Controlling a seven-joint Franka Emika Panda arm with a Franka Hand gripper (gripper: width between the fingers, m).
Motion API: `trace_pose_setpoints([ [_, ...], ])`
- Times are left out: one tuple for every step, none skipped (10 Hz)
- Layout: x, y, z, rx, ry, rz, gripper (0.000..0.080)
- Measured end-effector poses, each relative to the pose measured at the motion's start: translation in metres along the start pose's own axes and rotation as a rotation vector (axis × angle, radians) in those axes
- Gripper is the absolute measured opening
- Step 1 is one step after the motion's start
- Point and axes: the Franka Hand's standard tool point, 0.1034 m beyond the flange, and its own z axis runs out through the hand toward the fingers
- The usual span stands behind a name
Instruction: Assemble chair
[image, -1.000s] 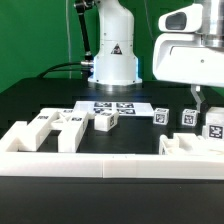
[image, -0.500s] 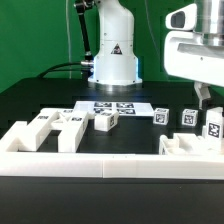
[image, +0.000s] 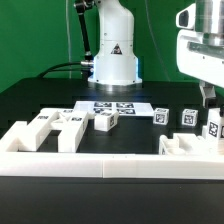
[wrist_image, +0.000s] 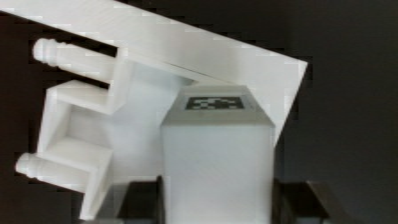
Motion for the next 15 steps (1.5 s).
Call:
trace_pose_setpoints([
  [-0.0002, -0.0002, -0.0001, 0.000, 0.000, -0.036, 0.0362],
  [-0.0017, -0.0006, -0.0004, -0.001, 0.000, -0.137, 0.0362],
  [-0.0024, -0.0012, -0.0008, 0.001, 0.000, -0.238, 0.0541],
  [-0.0023, -0.0015, -0.0008, 0.003, -0.001, -0.324, 0.0616],
  [-0.0020, -0.0020, -0.0011, 0.006, -0.001, -0.349, 0.0616],
  [-0.0021, -0.0019, -0.0009, 0.005, -0.001, -0.394, 0.0643],
  [-0.0020, -0.0018, -0.0007, 0.005, -0.001, -0.420, 0.0648],
  [-0.0019, -0.0018, -0.0007, 0.005, -0.001, -0.463, 0.0648],
  [-0.0019, -0.0018, -0.0007, 0.005, -0.001, -0.493, 0.0649],
  [-0.0019, -0.0018, -0.0007, 0.005, -0.001, -0.528, 0.0649],
  [-0.0020, -0.0018, -0.0007, 0.005, -0.001, -0.524, 0.0649],
  [-0.0022, -0.0018, -0.0007, 0.005, -0.001, -0.520, 0.0649],
  [-0.0022, -0.0018, -0.0007, 0.005, -0.001, -0.522, 0.0649],
  [-0.0022, -0.0018, -0.0007, 0.005, -0.001, -0.520, 0.0649],
  [-0.0029, -0.0020, -0.0007, 0.006, -0.002, -0.467, 0.0649],
])
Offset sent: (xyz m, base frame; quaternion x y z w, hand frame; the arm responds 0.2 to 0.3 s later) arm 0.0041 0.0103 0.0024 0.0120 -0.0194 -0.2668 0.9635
